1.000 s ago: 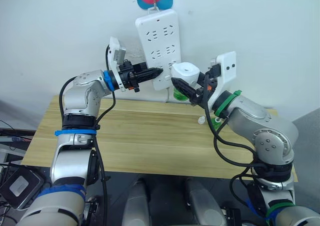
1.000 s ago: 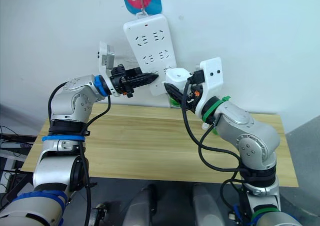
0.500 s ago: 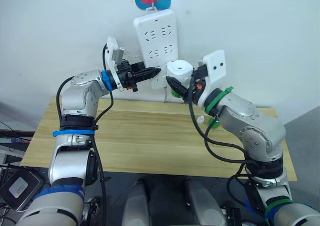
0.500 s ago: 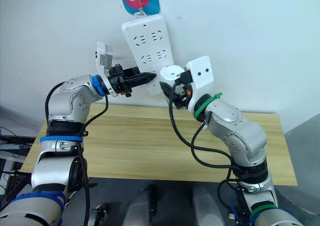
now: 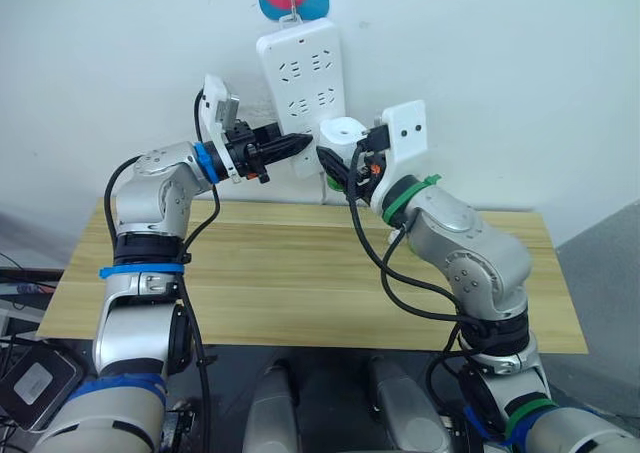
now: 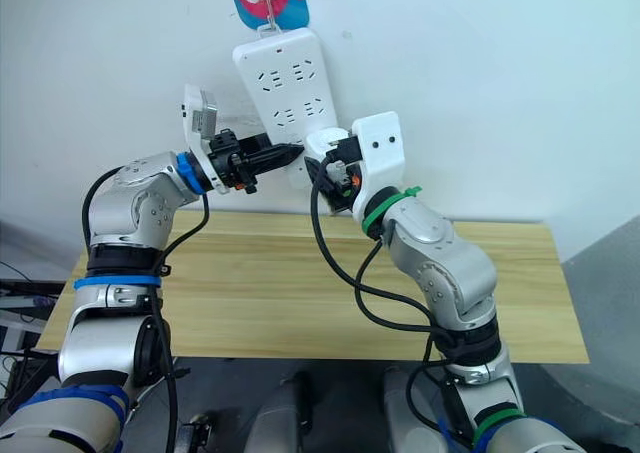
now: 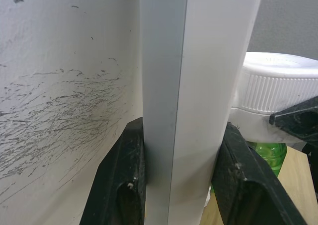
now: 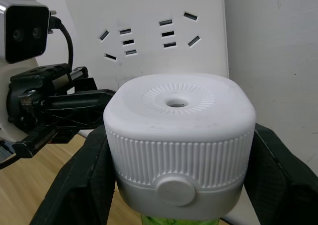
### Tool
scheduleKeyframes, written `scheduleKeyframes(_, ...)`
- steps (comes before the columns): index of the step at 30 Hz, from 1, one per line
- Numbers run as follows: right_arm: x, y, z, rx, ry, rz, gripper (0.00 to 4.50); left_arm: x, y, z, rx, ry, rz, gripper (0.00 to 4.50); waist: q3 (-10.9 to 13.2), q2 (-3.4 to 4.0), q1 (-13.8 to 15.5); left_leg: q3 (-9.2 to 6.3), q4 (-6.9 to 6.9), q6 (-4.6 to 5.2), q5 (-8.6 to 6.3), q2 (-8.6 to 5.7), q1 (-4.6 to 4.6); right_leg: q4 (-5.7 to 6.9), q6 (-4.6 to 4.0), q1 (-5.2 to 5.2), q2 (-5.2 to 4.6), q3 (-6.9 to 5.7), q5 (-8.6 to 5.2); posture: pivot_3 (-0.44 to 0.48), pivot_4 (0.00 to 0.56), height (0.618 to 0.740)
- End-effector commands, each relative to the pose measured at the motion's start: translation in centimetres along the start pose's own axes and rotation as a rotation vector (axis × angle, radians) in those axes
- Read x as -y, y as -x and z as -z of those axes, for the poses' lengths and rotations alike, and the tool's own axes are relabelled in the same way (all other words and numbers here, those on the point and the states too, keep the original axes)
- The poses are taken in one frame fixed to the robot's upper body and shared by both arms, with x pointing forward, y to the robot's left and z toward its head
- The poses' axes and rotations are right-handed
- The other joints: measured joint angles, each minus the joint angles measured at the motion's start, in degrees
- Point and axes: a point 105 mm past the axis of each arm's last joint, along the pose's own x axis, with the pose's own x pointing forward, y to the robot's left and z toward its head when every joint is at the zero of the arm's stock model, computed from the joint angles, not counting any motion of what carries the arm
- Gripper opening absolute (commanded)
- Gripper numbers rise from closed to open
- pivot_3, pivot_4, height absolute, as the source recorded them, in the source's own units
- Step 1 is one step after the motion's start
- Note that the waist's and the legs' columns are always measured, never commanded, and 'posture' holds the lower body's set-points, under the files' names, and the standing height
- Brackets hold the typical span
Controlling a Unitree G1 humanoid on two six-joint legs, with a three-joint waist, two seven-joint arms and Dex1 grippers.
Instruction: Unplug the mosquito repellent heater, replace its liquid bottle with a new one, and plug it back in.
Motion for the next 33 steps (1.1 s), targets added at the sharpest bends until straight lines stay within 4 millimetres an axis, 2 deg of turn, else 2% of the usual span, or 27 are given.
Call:
scheduleKeyframes(1,-0.1,-0.7,-1.1,0.040,0.067,0.032,3.07,2.2,-1.3,-1.1,0.039,-0.031,0.125,1.32,0.00,0.00,-0.05,0.00,0.00,0.02,0.03,0.00,0.00,0.00,0.03,0.00,0.01,0.00,0.04,-0.107,0.259,0.740)
scheduleKeyframes(11,0.2,0.0,-1.0,0.056,0.081,0.048,3.07,2.1,-1.1,-0.9,0.036,-0.038,0.108,1.32,0.00,0.00,-0.11,0.04,-0.02,0.01,0.09,0.02,0.02,-0.01,0.07,-0.01,0.02,0.06,0.08,-0.107,0.254,0.740)
scheduleKeyframes(15,0.3,0.8,-1.1,0.058,0.081,0.042,4.40,2.0,-1.1,-0.8,0.030,-0.045,0.103,1.32,-0.02,-0.03,0.30,0.02,-0.06,0.00,0.09,0.00,-0.03,-0.06,0.08,-0.01,0.02,0.03,0.08,-0.112,0.254,0.740)
scheduleKeyframes(16,0.3,0.9,-1.2,0.059,0.083,0.044,4.46,2.0,-1.2,-0.8,0.030,-0.046,0.103,1.32,-0.02,-0.03,0.39,0.00,-0.09,0.00,0.08,0.00,-0.08,-0.15,0.07,-0.03,0.01,0.00,0.08,-0.112,0.254,0.740)
scheduleKeyframes(18,0.5,1.2,-1.4,0.063,0.090,0.047,4.46,2.0,-1.2,-0.8,0.030,-0.046,0.102,1.32,-0.02,-0.04,0.55,0.01,-0.19,-0.01,0.07,-0.04,-0.11,-0.19,-0.18,-0.06,-0.05,-0.01,0.23,-0.112,0.254,0.740)
scheduleKeyframes(27,0.8,4.5,-1.6,0.026,0.131,0.010,4.46,1.6,-1.0,-0.7,0.021,-0.048,0.088,1.32,-0.02,-0.04,1.49,0.01,-0.50,-0.02,0.05,-0.04,-0.13,-0.39,-0.21,-0.12,-0.07,-0.07,0.21,-0.124,0.262,0.740)
scheduleKeyframes(31,-0.1,6.5,-2.0,0.035,0.082,-0.115,4.46,0.5,-0.2,-0.8,0.016,-0.056,0.019,1.32,-0.02,-0.04,1.48,0.01,-0.46,-0.02,0.05,-0.04,-0.13,-0.36,-0.21,-0.11,-0.07,-0.07,0.21,-0.129,0.266,0.740)
scheduleKeyframes(32,-0.3,6.6,-2.0,0.036,0.071,-0.139,4.49,0.2,0.1,-0.8,0.017,-0.058,0.002,1.67,-0.02,-0.04,1.38,0.02,-0.46,-0.03,0.05,-0.05,-0.13,-0.36,-0.21,-0.11,-0.07,-0.06,0.21,-0.129,0.266,0.740)
scheduleKeyframes(33,-0.5,6.6,-1.9,0.036,0.065,-0.158,4.31,0.1,0.4,-0.8,0.019,-0.054,-0.007,2.05,-0.02,-0.04,1.23,0.03,-0.46,-0.02,0.05,-0.04,-0.12,-0.36,-0.21,-0.11,-0.07,-0.05,0.21,-0.129,0.266,0.740)
